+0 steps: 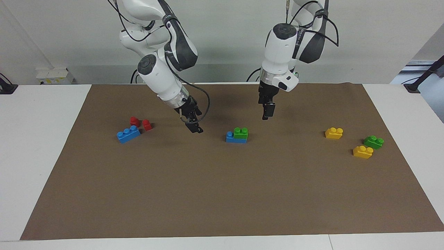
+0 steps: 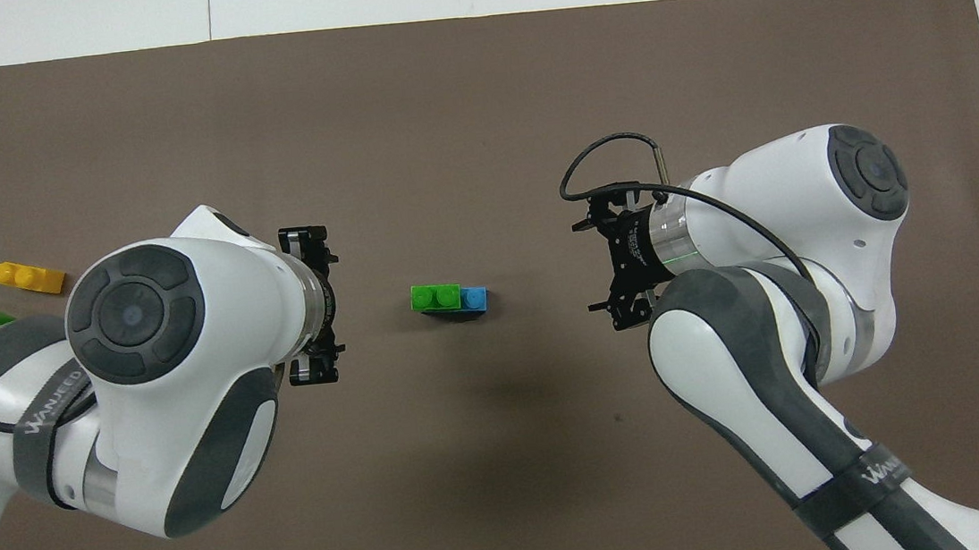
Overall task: Remove green block with left arm and hold with right
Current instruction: 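Lower the left gripper onto the green brick while the right gripper reaches the blue brick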
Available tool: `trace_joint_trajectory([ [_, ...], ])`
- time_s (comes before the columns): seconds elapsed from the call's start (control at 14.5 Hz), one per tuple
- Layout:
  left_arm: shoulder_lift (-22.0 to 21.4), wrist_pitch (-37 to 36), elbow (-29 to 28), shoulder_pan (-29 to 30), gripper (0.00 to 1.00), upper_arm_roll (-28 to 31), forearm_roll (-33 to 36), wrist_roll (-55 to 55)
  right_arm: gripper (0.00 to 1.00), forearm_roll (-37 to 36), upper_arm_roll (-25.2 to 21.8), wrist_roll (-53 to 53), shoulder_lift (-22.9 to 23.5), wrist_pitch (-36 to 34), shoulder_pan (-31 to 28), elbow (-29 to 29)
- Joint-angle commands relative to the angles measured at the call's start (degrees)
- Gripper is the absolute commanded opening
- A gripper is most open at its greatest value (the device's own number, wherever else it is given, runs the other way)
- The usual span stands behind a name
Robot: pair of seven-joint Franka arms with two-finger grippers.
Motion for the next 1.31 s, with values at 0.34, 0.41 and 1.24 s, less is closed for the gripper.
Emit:
trace_joint_trajectory([
  [0.34,5.3,7.3,-2.3,-5.3,1.00,0.6,0.1,-11.4,1.00,3.8,0.1,-0.1,4.9,7.7,3.9,-0.8],
  [0.41,6.0,8.0,-2.3,-5.9,1.00,0.6,0.1,-12.0,1.00,4.3,0.1,-0.1,5.8,8.3,4.7,-0.7],
  [1.24,9.2,11.9,-1.5,-5.3,1.00,0.7,0.1,-14.2,1.00,9.1,0.0,-0.1,12.9,18.6,10.8,0.2],
])
